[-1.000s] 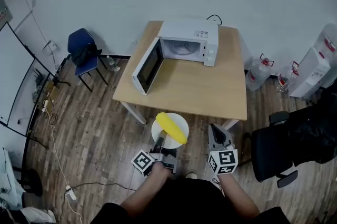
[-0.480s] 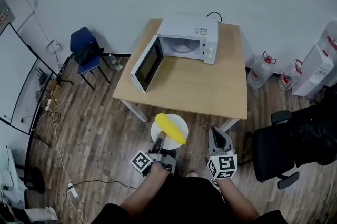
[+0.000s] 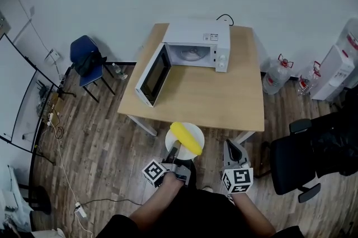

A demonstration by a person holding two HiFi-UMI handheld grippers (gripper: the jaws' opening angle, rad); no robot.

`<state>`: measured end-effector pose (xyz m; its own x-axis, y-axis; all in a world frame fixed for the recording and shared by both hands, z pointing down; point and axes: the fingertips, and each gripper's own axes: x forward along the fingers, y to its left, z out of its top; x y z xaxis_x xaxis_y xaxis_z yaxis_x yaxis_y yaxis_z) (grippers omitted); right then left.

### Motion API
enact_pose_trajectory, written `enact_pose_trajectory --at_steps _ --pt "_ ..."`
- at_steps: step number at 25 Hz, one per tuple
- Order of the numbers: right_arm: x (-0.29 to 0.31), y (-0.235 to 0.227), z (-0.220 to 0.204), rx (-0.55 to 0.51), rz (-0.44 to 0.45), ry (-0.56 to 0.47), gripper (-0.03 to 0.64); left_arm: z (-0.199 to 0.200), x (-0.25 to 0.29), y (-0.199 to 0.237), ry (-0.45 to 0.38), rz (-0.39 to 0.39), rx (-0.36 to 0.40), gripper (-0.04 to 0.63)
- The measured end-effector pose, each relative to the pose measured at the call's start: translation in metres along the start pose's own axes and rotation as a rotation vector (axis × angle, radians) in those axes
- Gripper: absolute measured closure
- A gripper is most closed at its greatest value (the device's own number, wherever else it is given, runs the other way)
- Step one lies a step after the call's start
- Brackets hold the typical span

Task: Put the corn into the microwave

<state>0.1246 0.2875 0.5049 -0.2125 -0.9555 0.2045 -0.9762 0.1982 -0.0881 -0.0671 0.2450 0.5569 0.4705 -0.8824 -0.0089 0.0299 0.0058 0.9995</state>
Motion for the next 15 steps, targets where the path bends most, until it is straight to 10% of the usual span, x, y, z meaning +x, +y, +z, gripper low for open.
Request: enact_pose_trajectory --at_steps 15 --pt "0.139 -0.033 0.019 0.025 -0.053 0.062 0.557 0.052 0.120 0.017 0.081 0.054 -0.039 0.575"
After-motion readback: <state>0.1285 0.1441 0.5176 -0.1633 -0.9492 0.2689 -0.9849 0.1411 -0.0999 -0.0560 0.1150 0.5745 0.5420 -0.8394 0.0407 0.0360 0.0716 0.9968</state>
